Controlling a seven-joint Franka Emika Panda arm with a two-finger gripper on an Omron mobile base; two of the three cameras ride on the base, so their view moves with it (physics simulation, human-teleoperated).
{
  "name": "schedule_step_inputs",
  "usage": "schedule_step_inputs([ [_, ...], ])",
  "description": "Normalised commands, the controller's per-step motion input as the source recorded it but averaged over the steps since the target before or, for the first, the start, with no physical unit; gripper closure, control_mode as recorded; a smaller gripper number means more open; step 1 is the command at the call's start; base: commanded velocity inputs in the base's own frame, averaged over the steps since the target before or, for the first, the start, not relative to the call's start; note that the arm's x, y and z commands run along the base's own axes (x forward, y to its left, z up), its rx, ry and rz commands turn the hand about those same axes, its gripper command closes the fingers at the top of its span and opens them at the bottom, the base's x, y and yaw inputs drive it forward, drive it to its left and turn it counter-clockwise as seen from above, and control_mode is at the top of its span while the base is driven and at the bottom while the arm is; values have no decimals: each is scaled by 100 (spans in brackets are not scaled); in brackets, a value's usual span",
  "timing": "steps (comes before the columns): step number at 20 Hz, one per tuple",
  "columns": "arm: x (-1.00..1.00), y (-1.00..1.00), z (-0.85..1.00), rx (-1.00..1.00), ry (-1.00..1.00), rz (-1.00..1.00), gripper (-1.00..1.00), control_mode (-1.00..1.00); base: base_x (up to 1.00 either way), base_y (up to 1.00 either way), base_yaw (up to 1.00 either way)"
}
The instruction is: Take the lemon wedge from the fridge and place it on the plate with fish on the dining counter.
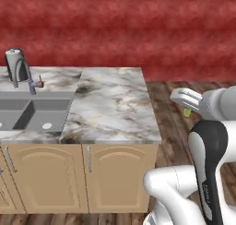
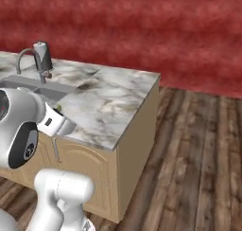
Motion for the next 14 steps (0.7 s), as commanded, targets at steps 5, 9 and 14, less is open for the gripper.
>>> schedule_step_inputs([
  [5,0,0,0,0,0,0,100,100,37,100,-2],
  [9,0,0,0,0,0,0,100,100,12,100,-1],
  [14,0,0,0,0,0,0,100,100,1,100,0],
])
